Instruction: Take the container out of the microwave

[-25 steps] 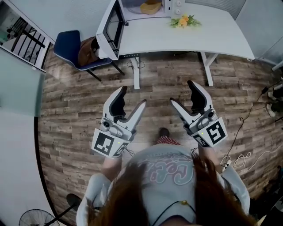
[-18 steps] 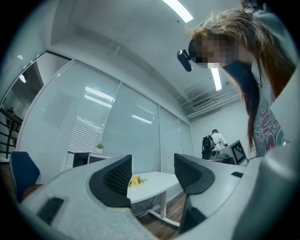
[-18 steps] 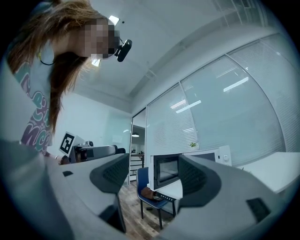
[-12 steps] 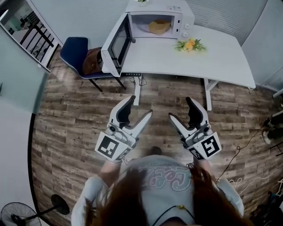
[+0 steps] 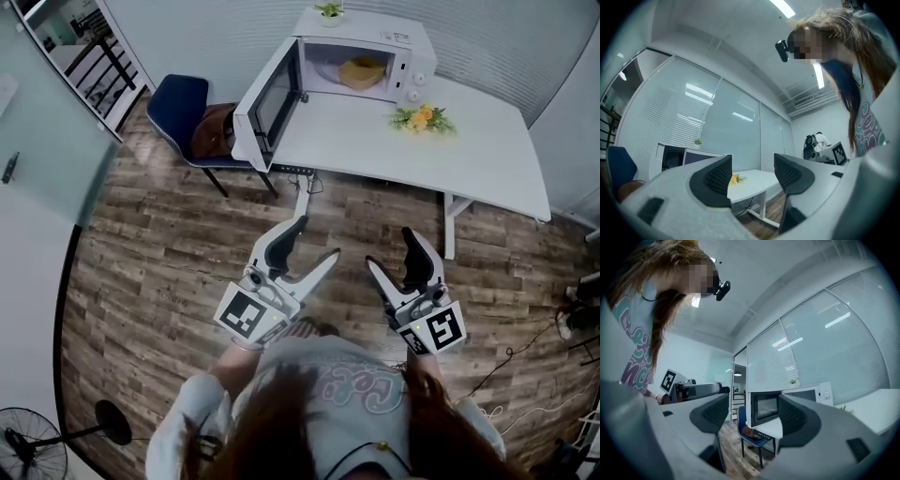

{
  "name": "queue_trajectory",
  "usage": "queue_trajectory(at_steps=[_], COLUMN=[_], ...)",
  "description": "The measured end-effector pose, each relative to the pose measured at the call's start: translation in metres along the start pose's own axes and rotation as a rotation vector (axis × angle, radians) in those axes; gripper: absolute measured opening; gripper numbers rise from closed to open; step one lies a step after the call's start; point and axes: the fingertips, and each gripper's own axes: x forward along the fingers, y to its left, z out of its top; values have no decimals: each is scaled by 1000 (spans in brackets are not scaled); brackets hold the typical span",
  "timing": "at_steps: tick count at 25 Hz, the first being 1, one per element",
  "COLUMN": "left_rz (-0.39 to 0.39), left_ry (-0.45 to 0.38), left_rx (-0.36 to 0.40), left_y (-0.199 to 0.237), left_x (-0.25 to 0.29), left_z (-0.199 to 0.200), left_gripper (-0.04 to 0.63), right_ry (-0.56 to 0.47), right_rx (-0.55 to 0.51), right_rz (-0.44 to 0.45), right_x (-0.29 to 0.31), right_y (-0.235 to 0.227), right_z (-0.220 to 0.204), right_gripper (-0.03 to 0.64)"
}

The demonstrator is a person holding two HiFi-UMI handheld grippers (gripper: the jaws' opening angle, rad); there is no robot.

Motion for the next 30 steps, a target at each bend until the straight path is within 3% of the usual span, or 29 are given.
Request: queue_trajectory(at_steps=[8,13,17,21,30], left_rz=[-9,4,31,30,31], left_ry=[7,-56,-13,-37,-3], left_rx=[5,7,-7,-11,-8], left_y=[4,8,14,9,12], left_x=[0,-9,-11,-6,-6], left_z=[-1,8,2,10,-1], left_gripper=[255,255,255,255,255], right_ry=[20,3,11,18,34], right_rx=[3,-14,-30,-15,5], right_rz=[18,49,54,45,43], right_x=[10,18,17,12,13], right_y=[4,13,14,10,6], right_z=[-6,-1,0,-1,-11], right_gripper=[316,316,316,316,316])
